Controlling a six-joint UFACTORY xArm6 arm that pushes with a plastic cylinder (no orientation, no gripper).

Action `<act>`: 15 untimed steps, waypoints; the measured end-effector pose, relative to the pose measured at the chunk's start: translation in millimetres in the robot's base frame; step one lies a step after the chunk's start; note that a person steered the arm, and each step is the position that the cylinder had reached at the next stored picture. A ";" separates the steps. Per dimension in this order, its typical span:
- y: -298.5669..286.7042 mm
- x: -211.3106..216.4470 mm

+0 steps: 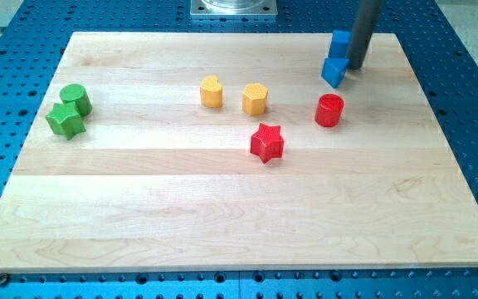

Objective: Keep the blue triangle vertically below the blue cube

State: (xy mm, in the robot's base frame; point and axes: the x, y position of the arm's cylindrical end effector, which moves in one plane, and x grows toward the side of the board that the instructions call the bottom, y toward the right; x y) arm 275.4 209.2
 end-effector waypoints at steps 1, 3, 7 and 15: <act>-31.4 0.0; 18.1 55.7; -62.7 50.4; -50.6 20.8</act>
